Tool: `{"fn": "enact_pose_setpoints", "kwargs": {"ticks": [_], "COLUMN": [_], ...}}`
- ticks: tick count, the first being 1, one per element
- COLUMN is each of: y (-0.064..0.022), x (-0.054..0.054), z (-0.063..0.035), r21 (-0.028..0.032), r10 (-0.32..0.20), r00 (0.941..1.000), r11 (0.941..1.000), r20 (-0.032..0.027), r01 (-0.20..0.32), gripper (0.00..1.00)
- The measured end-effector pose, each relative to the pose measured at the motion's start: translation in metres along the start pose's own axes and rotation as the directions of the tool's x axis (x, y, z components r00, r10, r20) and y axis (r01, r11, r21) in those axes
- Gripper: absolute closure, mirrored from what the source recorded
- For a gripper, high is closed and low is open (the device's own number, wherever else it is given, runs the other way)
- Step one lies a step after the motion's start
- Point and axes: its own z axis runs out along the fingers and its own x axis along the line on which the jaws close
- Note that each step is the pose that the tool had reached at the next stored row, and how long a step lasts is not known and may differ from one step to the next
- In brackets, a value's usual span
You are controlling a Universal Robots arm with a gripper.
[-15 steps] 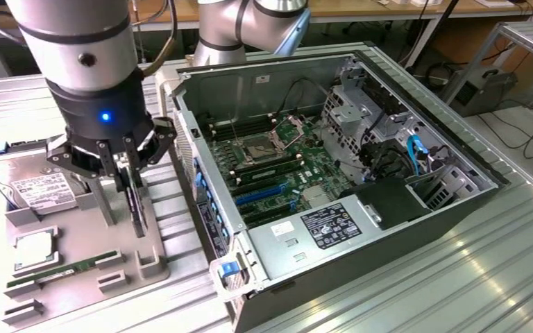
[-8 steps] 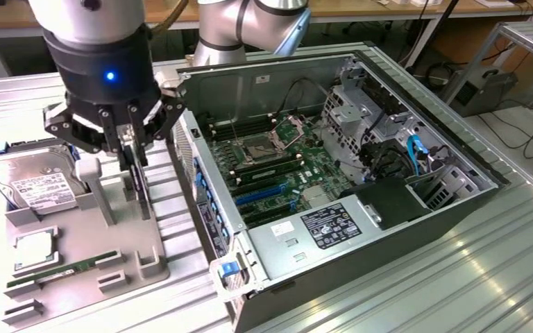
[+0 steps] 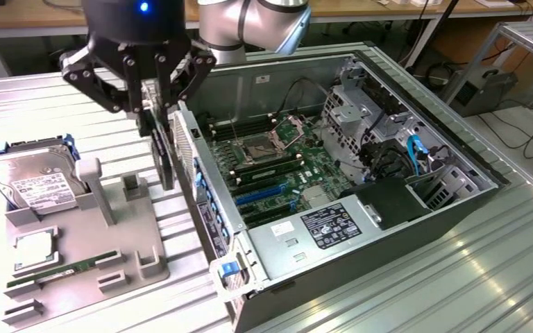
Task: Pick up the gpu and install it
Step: 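Pick up the gpu and move the gpu toward the slot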
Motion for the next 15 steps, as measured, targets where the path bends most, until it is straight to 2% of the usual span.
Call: {"fn": "enact_pose_setpoints", "kwargs": {"ticks": [2,5,8,10,13,15], "y": [-0.0008,-0.003,-0.0041,-0.0046,-0.0045,-0.0045], "x": [-0.007,-0.024,-0.038,-0.048,-0.063,-0.072], "z": [-0.0099,-0.0317,-0.0472,-0.0595,-0.0724,-0.0767], "r21": [-0.0009,-0.0024,-0.0037,-0.0042,-0.0045,-0.0047], "r10": [0.0,0.0,0.0,0.0,0.0,0.0], "r00": [1.0,0.9999,0.9999,0.9998,0.9995,0.9993], "r11": [1.0,1.0,1.0,1.0,1.0,1.0], "r20": [-0.003,-0.0102,-0.016,-0.0217,-0.0321,-0.0385], "r01": [0.0,0.0,0.0,0.0,0.0,0.0], "gripper": [0.74,0.74,0.74,0.74,0.74,0.74]}}
